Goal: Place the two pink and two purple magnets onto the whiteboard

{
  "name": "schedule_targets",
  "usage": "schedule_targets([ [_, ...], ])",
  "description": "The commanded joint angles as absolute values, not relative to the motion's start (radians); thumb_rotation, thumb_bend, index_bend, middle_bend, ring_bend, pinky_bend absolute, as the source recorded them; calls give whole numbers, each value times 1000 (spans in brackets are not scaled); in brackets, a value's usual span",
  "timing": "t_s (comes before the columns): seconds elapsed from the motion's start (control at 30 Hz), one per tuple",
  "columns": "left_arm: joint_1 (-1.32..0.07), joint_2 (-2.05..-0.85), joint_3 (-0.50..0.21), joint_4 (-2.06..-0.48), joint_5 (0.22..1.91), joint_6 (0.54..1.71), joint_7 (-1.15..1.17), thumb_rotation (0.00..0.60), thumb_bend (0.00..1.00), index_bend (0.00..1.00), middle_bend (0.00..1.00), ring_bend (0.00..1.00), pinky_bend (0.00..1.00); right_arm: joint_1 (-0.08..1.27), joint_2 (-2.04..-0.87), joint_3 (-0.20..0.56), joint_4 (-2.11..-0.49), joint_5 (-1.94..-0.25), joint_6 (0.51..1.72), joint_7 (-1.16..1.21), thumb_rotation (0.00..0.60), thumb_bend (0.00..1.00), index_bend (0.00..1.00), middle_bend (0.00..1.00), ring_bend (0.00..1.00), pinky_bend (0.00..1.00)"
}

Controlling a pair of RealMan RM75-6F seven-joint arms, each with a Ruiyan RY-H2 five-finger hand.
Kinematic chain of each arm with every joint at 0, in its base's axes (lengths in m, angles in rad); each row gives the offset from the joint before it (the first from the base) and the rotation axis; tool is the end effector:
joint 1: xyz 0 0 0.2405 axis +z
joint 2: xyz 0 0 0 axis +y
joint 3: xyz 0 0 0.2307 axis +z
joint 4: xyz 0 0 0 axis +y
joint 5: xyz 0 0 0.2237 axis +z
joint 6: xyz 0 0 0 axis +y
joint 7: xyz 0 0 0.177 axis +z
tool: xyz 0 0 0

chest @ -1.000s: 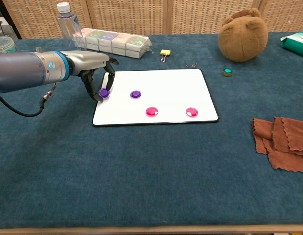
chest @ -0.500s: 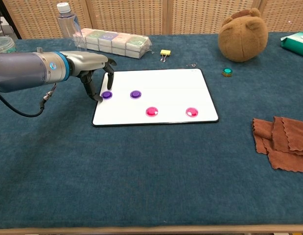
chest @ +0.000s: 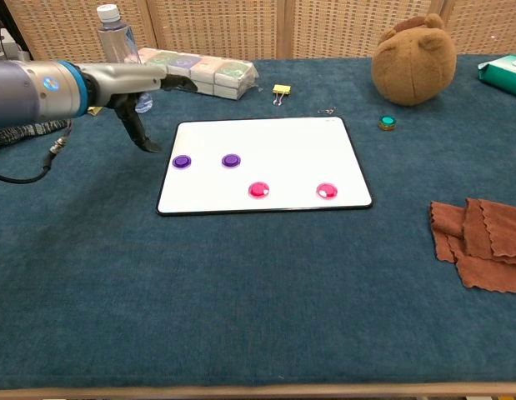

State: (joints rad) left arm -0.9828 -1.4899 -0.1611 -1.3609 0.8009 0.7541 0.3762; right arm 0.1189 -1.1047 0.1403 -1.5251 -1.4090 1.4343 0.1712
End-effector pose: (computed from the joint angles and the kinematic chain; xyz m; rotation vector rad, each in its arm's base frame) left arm -0.1125 0.4182 -0.0364 -1.9143 -0.9868 -0.7392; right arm -0.3133 -0.2447 0.1658 1.2568 -0.9405 0.9862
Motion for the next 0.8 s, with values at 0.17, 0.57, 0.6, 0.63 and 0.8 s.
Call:
schedule_targets([
  [0.17,-805,-1310,-151,-1537,1025,951,187,600,227,0,0,0,0,118,-1113,136,-1524,-1430,1450,159,600,0,106,0,0,0],
  [0.57,-486,-1093,-21,-1740,1160,1255,80,600,159,0,0,0,0,108,-1137,130,-1524,-1481,1514,137,600,0,0,0,0,0],
  [0.6,-461,-1081,-8,-1752,1167,1277,82,600,134,0,0,0,0,107,-1138,129,-1526,-1483,1517,135,600,0,0,0,0,0],
  [0.63,-446,-1074,-1,-1761,1178,1293,83,600,108,0,0,0,0,106,-1137,128,-1528,-1484,1519,134,600,0,0,0,0,0],
  [0.8,-337,-1059,39,-1787,1245,1423,79,600,45,0,0,0,0,98,-1138,131,-1537,-1487,1541,118,600,0,0,0,0,0],
])
